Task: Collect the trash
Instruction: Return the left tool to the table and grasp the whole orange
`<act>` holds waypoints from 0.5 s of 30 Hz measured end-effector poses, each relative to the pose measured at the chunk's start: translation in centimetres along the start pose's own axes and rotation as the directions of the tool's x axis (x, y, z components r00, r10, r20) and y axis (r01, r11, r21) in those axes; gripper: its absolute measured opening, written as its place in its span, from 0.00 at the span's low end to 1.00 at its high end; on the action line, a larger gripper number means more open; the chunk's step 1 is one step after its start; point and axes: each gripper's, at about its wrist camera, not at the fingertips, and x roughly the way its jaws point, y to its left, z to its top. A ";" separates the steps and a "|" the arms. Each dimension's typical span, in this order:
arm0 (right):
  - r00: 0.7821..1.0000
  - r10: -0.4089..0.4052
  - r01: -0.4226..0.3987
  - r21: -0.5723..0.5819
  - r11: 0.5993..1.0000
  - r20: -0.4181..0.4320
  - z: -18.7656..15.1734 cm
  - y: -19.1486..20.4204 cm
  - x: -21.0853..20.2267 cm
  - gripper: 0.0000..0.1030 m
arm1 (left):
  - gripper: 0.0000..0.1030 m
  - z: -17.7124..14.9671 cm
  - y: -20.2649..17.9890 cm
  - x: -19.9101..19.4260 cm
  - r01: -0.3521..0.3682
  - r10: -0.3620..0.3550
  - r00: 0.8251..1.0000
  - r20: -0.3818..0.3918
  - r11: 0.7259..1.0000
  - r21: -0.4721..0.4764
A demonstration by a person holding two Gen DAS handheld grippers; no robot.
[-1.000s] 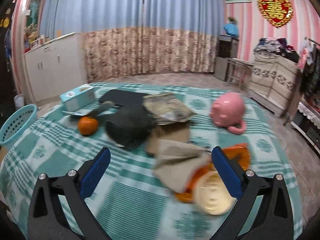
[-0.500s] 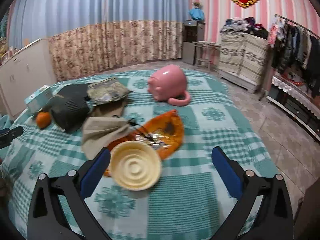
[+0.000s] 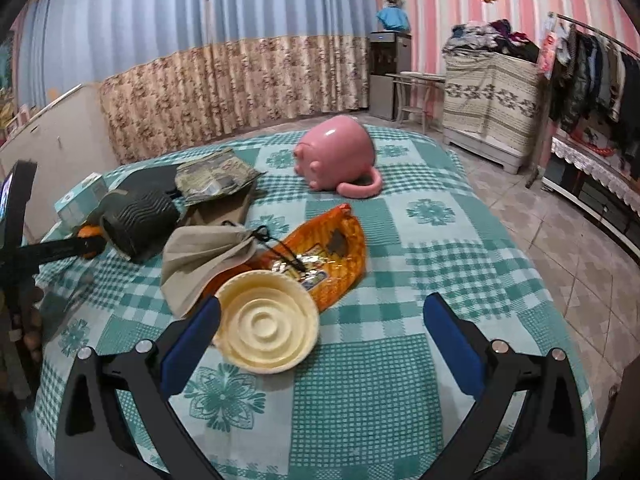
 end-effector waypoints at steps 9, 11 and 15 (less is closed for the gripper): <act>0.998 0.014 -0.020 -0.090 0.996 -0.068 -0.2 1.9 1.2 0.96 | 0.37 -3.8 0.4 -3.5 -0.012 0.012 1.000 0.004 0.999 0.033; 0.997 0.020 -0.026 -0.083 0.996 -0.075 -0.2 1.8 1.2 0.95 | 0.37 -4.7 0.7 -4.4 -0.031 0.030 0.999 0.010 0.999 0.041; 0.996 0.051 -0.057 -0.072 0.996 -0.076 -0.3 1.6 1.2 0.88 | 0.37 -6.3 1.9 -5.7 -0.039 0.039 0.999 0.019 0.999 0.009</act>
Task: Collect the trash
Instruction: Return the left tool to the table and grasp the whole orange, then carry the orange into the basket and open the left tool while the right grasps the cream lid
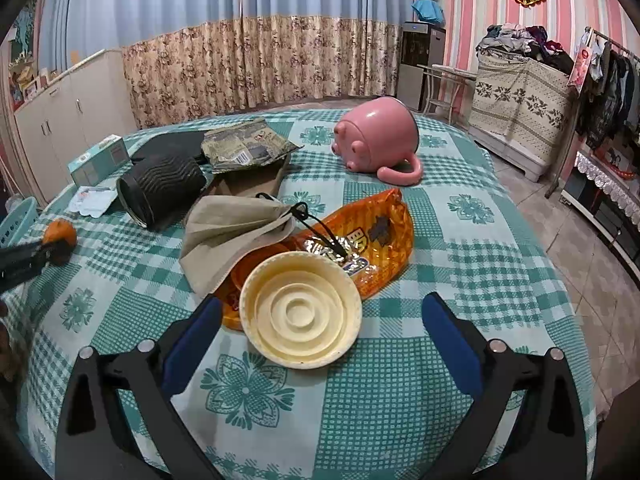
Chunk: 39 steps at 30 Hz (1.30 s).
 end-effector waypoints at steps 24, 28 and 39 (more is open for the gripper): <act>0.993 0.052 -0.043 -0.083 0.996 0.105 1.7 4.2 -3.2 0.60 | 0.37 -0.9 6.7 -5.5 -0.008 0.018 0.995 0.099 0.995 -0.101; 0.984 0.106 -0.086 -0.137 0.987 0.145 3.4 7.8 -4.3 0.60 | 0.37 -0.6 9.0 -7.3 -0.046 0.062 0.988 0.143 0.993 -0.109; 0.961 0.246 -0.210 -0.240 0.948 0.128 5.3 18.1 -2.7 0.60 | 0.37 -0.8 16.3 -9.8 -0.129 0.164 0.972 0.171 0.972 -0.195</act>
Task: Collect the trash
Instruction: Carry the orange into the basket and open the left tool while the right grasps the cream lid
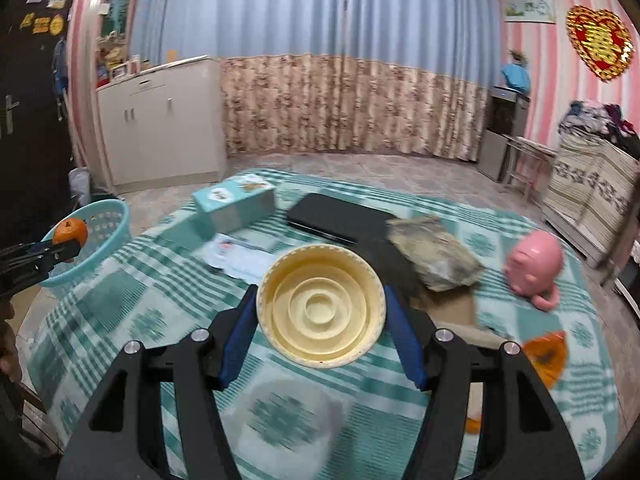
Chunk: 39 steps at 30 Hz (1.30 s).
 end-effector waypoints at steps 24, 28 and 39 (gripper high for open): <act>0.992 0.122 -0.124 -0.090 0.988 -0.031 4.2 13.2 7.4 0.60 | 0.37 3.6 14.9 3.6 -0.185 0.190 0.980 0.066 0.980 -0.074; 0.989 0.147 -0.149 -0.116 0.982 -0.024 5.0 15.7 8.1 0.60 | 0.37 3.8 16.3 4.2 -0.188 0.195 0.979 0.062 0.977 -0.100; 0.982 0.183 -0.186 -0.143 0.972 -0.038 5.1 19.9 8.9 0.60 | 0.59 4.5 18.5 5.6 -0.183 0.193 0.979 0.059 0.972 -0.145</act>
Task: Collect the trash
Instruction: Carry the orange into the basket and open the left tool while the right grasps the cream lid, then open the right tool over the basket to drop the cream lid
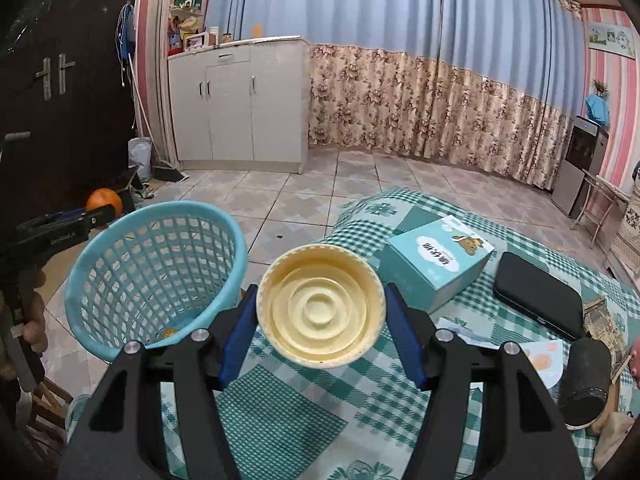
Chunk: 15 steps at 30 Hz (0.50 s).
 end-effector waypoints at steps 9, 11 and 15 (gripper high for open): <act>1.000 0.016 -0.016 0.007 1.000 0.016 0.7 1.2 0.6 0.60 | 0.84 0.0 1.3 -2.6 -0.047 0.048 0.997 0.064 0.999 -0.012; 0.999 0.027 -0.027 0.001 1.000 0.017 0.6 1.8 0.9 0.60 | 0.86 -0.1 1.7 -3.1 -0.063 0.065 0.995 0.075 0.998 -0.023; 0.999 0.047 -0.047 -0.016 0.999 0.013 0.5 3.3 1.7 0.60 | 0.88 -0.4 2.8 -4.1 -0.075 0.079 0.993 0.087 0.996 -0.050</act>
